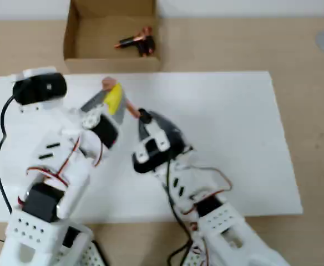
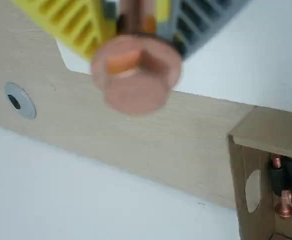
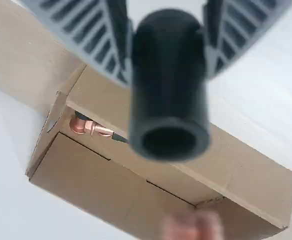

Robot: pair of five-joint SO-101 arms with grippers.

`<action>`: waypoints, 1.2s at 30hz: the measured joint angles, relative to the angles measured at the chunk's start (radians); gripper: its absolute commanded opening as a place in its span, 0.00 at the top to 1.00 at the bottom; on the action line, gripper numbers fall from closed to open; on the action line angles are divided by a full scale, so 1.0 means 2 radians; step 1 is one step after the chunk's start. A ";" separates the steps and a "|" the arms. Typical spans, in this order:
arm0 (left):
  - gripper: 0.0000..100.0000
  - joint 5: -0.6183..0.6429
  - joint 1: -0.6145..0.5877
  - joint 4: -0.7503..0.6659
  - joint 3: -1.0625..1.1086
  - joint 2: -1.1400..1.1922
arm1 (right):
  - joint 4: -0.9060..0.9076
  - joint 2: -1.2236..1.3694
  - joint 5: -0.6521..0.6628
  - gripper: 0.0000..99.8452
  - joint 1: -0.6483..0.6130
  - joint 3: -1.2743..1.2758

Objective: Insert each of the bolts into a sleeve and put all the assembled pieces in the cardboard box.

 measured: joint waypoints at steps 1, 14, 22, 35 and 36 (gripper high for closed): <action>0.99 0.000 0.000 0.000 0.000 0.000 | 0.000 0.000 0.000 0.99 0.000 0.000; 0.99 0.000 0.002 0.000 0.015 0.000 | 0.000 -0.021 0.000 0.99 0.000 0.000; 0.99 -0.002 0.012 -0.008 0.021 0.000 | 0.000 -0.021 0.000 0.99 0.000 0.001; 0.99 -0.046 0.012 -0.093 0.070 -0.001 | 0.000 -0.021 0.000 0.99 0.000 0.001; 0.99 -0.048 0.012 -0.102 0.076 -0.001 | 0.000 -0.021 0.000 0.99 0.000 0.001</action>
